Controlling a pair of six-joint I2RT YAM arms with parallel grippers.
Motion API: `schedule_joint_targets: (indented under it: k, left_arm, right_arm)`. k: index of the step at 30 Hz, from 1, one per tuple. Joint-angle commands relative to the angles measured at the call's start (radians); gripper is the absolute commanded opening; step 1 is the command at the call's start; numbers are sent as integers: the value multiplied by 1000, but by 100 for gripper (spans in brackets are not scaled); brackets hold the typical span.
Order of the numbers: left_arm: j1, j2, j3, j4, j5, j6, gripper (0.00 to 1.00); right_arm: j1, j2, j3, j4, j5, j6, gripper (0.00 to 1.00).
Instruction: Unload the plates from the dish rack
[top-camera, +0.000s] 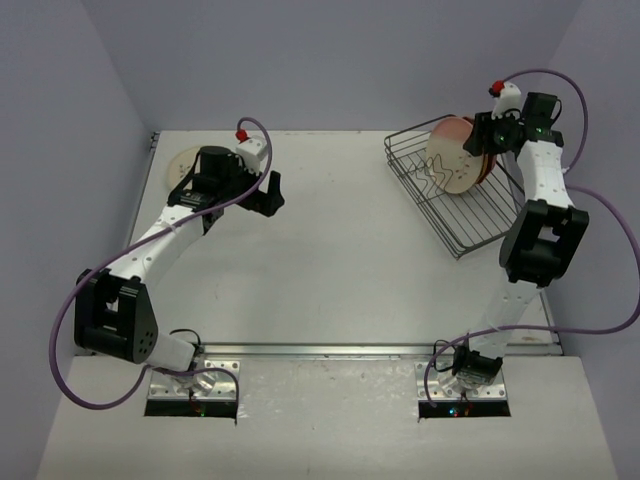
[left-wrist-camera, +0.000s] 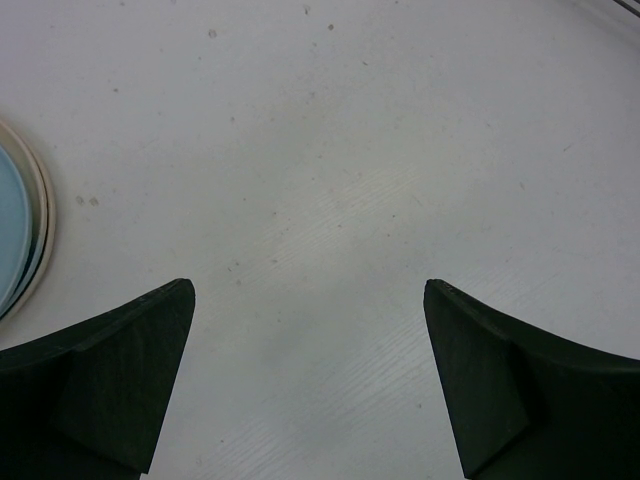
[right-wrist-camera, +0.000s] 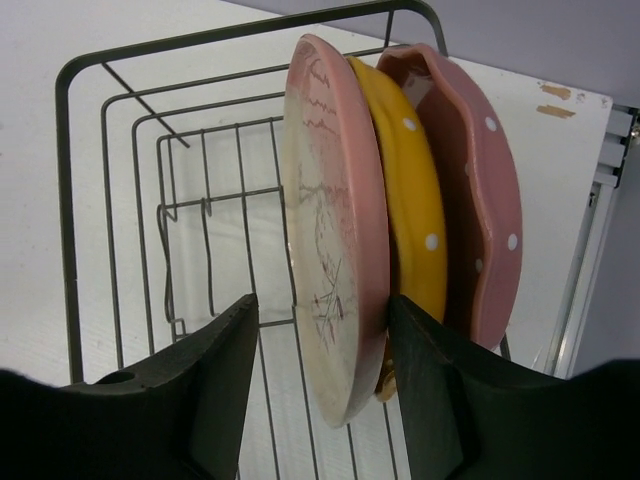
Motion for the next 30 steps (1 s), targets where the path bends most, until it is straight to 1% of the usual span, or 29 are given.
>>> schedule_joint_targets:
  k: [1,7,15,19,23,25,27,28,30]
  left_arm:
    - [-5,5,49,26,1,-9,96]
    - [-5,21,55,25,4,-15,96]
    - [-5,39,71,20,3,-26,96]
    - [-5,40,70,18,4,-25,97]
    - [-4,53,85,-12,18,-17,100]
    - [-4,62,101,-25,28,-11,100]
    - [-4,65,109,-34,31,-12,100]
    - [-4,64,111,-33,31,-14,100]
    - [-4,61,111,-29,31,-19,100]
  right_arm:
    - [26,-49,-54,25,-111,40,53]
    - [32,-46,-79,28,-109,38,49]
    - [44,9,-41,45,66,41,49]
    - [46,40,-27,58,68,53,48]
    - [57,71,-23,59,61,58,47]
    - [65,73,-28,64,62,57,42]
    - [70,69,-35,66,57,57,34]
    - [72,62,-38,65,56,58,31]
    - [74,48,-43,61,54,58,20]
